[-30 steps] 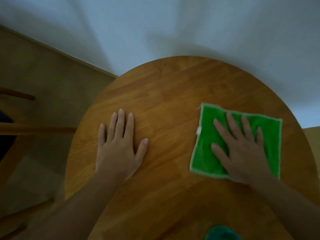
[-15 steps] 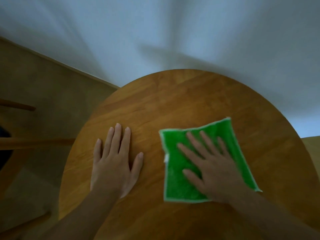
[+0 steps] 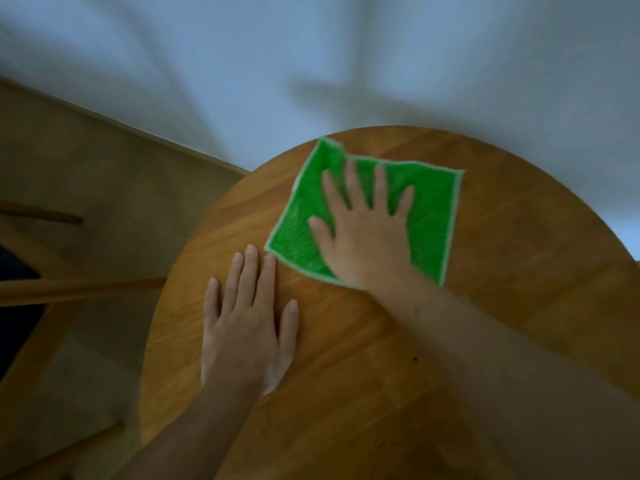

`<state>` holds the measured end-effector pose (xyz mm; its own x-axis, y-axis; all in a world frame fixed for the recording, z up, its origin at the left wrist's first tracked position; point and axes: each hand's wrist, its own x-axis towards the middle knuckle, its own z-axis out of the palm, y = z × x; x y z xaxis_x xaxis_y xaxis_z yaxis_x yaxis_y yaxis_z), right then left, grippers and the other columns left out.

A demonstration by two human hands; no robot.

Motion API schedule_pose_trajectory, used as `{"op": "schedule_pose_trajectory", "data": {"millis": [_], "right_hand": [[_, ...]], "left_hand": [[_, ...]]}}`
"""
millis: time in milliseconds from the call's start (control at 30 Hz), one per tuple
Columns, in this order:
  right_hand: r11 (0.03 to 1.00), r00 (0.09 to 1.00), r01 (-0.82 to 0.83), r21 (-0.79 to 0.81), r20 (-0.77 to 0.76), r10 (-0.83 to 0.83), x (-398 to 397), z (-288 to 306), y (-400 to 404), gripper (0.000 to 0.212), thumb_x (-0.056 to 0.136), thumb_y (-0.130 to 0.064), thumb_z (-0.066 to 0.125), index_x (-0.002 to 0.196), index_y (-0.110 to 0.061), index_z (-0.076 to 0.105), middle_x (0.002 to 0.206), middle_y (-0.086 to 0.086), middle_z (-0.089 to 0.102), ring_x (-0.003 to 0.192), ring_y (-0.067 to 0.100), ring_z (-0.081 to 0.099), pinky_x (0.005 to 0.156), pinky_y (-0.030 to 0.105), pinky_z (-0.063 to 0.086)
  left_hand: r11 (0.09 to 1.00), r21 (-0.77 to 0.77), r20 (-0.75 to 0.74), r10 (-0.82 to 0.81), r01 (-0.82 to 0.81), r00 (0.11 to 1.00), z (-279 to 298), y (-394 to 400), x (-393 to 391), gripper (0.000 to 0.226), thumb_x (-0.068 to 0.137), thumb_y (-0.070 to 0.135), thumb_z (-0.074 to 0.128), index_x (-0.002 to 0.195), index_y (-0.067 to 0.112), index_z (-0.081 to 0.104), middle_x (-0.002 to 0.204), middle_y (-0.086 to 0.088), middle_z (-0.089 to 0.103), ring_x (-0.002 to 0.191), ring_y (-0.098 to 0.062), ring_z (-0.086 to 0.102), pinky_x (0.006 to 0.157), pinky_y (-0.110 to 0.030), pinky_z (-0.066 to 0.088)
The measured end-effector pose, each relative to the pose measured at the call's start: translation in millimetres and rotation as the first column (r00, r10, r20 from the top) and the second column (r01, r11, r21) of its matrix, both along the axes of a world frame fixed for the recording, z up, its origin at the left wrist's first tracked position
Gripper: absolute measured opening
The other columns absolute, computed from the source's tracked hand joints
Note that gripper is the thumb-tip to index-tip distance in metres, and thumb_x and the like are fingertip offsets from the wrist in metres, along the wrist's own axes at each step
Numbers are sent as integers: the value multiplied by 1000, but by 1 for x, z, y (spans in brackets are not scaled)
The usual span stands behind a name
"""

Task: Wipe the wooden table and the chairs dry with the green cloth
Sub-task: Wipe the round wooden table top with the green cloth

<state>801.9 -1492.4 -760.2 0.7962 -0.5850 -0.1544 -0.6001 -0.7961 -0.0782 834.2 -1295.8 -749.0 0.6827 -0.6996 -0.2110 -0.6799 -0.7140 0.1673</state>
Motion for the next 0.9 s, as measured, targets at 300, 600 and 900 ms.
{"op": "schedule_pose_trajectory", "data": {"millis": [300, 600, 900], "right_hand": [[999, 999, 48, 4, 24, -48, -44, -3, -94, 67, 90, -68, 7, 151, -42, 1, 162, -4, -6, 148, 26, -4, 113, 59, -2], [982, 983, 181, 52, 29, -182, 17, 1, -35, 67, 93, -62, 10, 153, -32, -1, 162, 3, -8, 145, 41, -11, 107, 71, -6], [972, 970, -227, 51, 104, 221, 9, 4, -19, 56, 97, -54, 23, 151, -39, 19, 162, -5, 11, 148, 25, 5, 114, 57, 4]], "left_hand": [[999, 1, -5, 35, -35, 999, 2, -1, 0, 68, 93, 55, 7, 152, 21, 7, 158, 5, -3, 144, -7, -13, 116, -37, -5], [1000, 17, 12, 14, -14, 1000, 3, 0, -2, 65, 96, 52, 14, 151, 18, 14, 157, 1, 1, 145, -12, -5, 116, -39, -1], [1000, -15, 15, 24, -24, 1000, 1, -2, 0, 66, 95, 52, 18, 150, 15, 22, 158, -4, 15, 145, -15, 5, 115, -44, 8]]}}
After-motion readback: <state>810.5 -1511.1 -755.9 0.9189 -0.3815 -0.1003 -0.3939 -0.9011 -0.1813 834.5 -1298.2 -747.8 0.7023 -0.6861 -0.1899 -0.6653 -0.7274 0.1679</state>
